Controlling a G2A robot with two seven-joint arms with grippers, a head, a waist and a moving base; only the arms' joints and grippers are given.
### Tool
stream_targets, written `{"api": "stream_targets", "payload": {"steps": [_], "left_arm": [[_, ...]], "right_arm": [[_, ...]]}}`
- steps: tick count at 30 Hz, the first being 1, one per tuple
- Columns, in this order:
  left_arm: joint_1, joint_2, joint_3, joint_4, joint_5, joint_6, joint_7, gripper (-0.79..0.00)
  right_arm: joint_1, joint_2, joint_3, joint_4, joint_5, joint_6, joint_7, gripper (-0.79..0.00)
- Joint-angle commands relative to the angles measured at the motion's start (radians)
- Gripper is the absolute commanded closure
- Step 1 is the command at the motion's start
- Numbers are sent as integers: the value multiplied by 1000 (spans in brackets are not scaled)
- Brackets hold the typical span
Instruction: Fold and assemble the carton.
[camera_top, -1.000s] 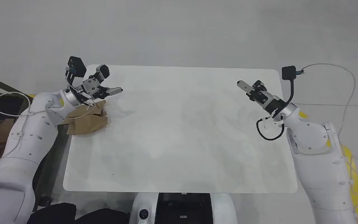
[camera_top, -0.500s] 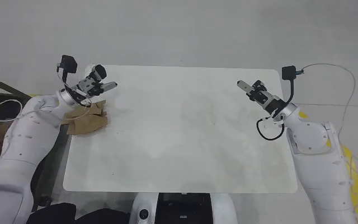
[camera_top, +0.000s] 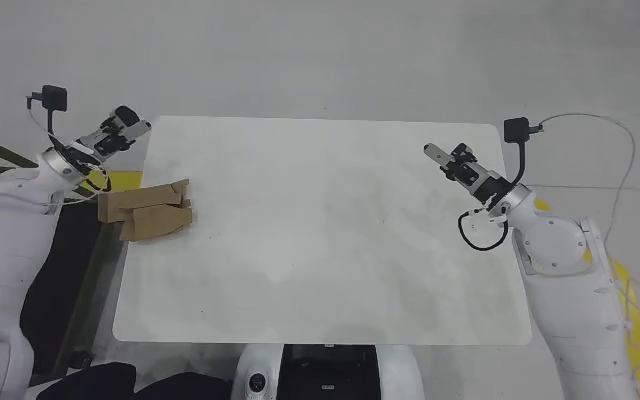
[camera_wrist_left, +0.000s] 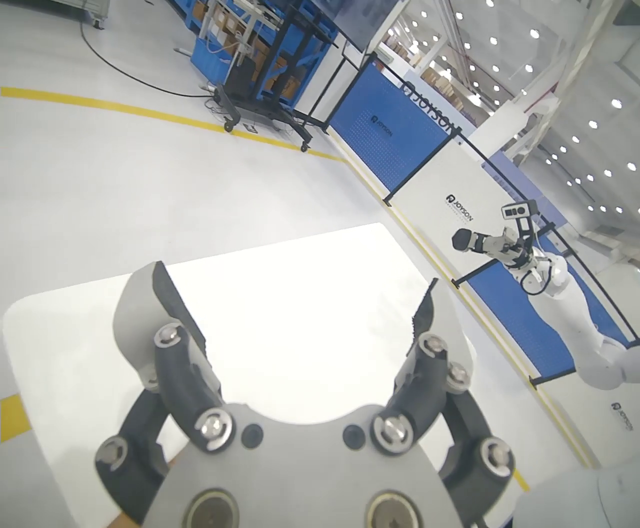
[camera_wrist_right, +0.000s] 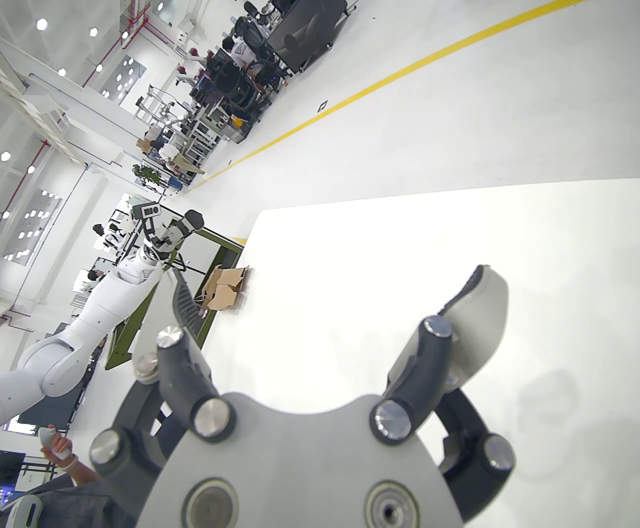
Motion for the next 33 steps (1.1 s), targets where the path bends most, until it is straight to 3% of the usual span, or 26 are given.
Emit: {"api": "stream_targets", "payload": {"steps": [1, 9, 33], "left_arm": [[-4, 2, -8, 21, -22, 16, -21, -785], [-44, 9, -28, 96, -6, 73, -102, -785], [-33, 10, -31, 95, -3, 92, -91, -785]], "right_arm": [[0, 0, 0, 0, 0, 0, 0, -785], [0, 0, 0, 0, 0, 0, 0, -785], [0, 0, 0, 0, 0, 0, 0, -785]]}}
